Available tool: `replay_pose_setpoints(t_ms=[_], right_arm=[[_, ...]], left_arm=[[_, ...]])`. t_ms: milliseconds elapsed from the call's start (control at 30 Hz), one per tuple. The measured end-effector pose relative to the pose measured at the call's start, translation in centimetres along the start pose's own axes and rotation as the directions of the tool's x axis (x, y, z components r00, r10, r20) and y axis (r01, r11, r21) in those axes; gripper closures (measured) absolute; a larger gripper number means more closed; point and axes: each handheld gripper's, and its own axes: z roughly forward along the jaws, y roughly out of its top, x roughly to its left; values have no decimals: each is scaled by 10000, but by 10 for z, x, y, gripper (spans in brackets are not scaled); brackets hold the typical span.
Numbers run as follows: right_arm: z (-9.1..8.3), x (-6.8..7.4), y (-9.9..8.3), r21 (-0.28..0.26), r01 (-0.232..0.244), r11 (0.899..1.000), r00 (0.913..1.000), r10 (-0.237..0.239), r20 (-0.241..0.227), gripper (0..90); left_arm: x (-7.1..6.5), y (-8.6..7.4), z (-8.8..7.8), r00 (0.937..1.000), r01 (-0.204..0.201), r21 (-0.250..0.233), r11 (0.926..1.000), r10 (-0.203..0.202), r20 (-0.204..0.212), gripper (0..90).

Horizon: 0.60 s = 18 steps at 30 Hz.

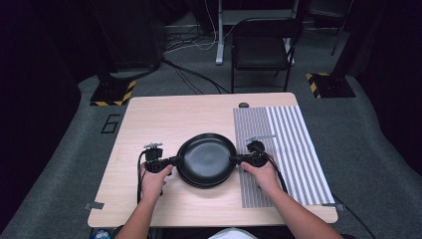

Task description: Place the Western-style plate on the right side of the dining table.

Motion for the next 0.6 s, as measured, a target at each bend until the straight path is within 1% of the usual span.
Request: replay_pose_setpoints(t_ms=[33, 100, 200, 233, 267, 300, 333, 367, 400, 533, 600], right_arm=[[-1, 0, 0, -59, 68, 10000, 9999, -67, 93, 639], [-2, 0, 1, -90, 94, 9999, 9999, -93, 125, 639], [-5, -2, 3, -253, 53, 9997, 9994, -45, 329, 649], [-7, -3, 3, -286, -21, 9996, 9994, 30, 344, 654], [-8, -4, 4, -308, -17, 9995, 9995, 27, 325, 662], [-11, -6, 5, -379, -91, 9992, 9994, 103, 327, 671], [-11, -6, 5, -379, -91, 9992, 9994, 103, 327, 671], [-12, -6, 6, -393, -84, 9992, 9993, 98, 352, 672], [-12, -7, 6, -377, -127, 9992, 9995, 137, 271, 674], [-12, -8, 8, -402, -50, 9992, 9995, 63, 304, 675], [-11, -10, 8, -444, -53, 9990, 9997, 64, 250, 674]], left_arm=[[-1, 0, 1, 10000, -25, -2, 10000, 25, -7, 727], [-2, 0, 4, 10000, -48, 44, 10000, 48, -61, 726], [-6, -1, 12, 9996, -227, 249, 9994, 232, -176, 724], [-7, -1, 15, 9996, -217, 314, 9993, 223, -195, 724], [-8, -1, 18, 9998, -155, 423, 9990, 158, -82, 716], [-9, -2, 21, 10000, -50, 446, 9990, 50, -10, 700], [-10, -2, 23, 10000, -65, 430, 9991, 65, 4, 700], [-10, -2, 23, 10000, -87, 463, 9989, 87, -1, 697], [-10, -1, 24, 9999, -128, 479, 9988, 128, -14, 696], [-11, 0, 24, 10000, 36, 491, 9988, -32, -84, 695], [-13, 0, 25, 9997, 77, 525, 9986, -65, -215, 694]])
